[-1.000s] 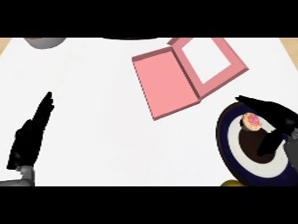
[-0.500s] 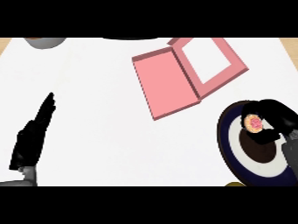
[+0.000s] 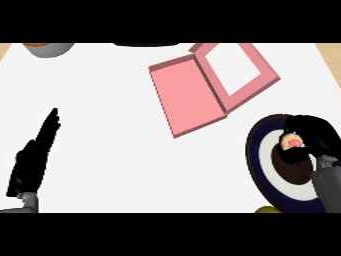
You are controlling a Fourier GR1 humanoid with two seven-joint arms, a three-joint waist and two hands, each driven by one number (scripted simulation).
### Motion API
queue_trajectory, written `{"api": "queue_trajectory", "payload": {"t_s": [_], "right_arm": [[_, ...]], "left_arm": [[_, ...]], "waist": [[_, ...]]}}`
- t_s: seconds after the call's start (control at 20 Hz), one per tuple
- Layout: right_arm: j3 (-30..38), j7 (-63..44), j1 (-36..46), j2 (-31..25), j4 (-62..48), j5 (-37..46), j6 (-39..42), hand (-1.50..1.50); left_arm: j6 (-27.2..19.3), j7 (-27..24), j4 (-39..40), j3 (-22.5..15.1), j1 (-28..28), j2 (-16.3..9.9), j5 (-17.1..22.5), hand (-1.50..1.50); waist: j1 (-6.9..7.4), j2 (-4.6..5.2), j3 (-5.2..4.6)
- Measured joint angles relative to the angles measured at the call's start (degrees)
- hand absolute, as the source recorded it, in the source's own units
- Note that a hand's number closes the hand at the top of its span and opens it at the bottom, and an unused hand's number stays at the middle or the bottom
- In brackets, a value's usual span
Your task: Pick the cupcake from the plate and place it in the cardboard box
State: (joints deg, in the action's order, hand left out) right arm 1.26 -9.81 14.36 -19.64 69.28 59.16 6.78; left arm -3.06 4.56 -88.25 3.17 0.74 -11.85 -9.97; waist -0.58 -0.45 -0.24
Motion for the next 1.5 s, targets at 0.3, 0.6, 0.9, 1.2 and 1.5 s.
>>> {"api": "queue_trajectory", "payload": {"t_s": [0.3, 0.6, 0.9, 1.2, 1.5], "right_arm": [[-1.3, -13.2, -5.6, 2.8, 15.0, 4.3, 1.4, 1.5], [-1.6, -18.8, -7.2, 4.5, 28.7, 4.3, 5.0, 1.5], [-0.5, -14.9, -3.2, 8.4, 37.6, -3.7, 2.8, 1.5], [-1.6, -16.9, 5.1, 11.8, 41.5, -8.0, 4.6, 1.5], [-2.4, -20.7, 16.3, 14.5, 35.7, -8.5, 5.5, 1.5]], "left_arm": [[0.4, 0.2, -0.8, 0.2, 0.5, 0.0, -0.1, 0.0], [0.7, 1.7, -2.5, 0.4, 0.4, 0.3, -0.2, 0.0], [0.6, 1.6, -1.8, 0.2, -0.1, 0.7, -0.6, 0.0], [1.1, 1.9, -2.9, 0.2, 0.2, 0.7, -0.7, 0.0], [0.5, 2.3, -1.5, -0.5, -1.3, 2.2, -1.8, 0.0]], "waist": [[0.03, 0.17, 0.16], [0.22, 0.23, 0.21], [0.3, 0.24, 0.24], [0.78, 0.34, 0.24], [0.93, 0.44, 0.21]]}}
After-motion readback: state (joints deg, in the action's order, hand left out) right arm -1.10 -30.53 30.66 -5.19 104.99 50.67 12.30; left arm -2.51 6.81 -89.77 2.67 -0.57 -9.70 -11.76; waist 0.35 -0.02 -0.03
